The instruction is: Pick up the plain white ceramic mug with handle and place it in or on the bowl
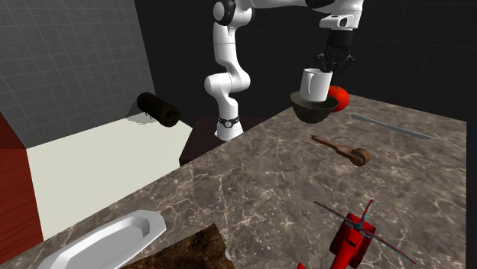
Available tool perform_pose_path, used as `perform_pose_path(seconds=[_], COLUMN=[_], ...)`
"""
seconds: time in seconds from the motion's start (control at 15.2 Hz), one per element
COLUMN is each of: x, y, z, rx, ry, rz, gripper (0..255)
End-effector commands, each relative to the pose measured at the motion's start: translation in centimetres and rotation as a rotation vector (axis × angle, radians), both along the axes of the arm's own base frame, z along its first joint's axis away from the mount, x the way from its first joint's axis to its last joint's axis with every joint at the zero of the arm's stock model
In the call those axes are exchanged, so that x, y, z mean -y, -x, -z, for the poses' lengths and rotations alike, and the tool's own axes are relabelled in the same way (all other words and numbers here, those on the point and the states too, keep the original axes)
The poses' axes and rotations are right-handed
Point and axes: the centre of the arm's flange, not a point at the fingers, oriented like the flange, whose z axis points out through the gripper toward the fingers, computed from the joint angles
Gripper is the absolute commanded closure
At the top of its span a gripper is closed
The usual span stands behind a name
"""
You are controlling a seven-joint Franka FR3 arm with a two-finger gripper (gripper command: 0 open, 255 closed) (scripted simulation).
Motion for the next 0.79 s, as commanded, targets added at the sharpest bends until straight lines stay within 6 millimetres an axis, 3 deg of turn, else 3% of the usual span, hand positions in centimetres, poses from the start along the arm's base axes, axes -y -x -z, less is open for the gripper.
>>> perform_pose_path(seconds=[0.0, 0.4, 0.46, 0.73], x=[-0.01, -0.01, -0.01, -0.01], y=[0.08, 0.08, 0.08, 0.08], z=[0.41, 0.41, 0.4, 0.4], rx=[0.001, 0.001, 0.001, 0.001], ry=[-0.001, -0.001, -0.001, -0.001], rz=[0.0, 0.0, 0.0, 0.0], gripper=[255, 255, 0, 0])
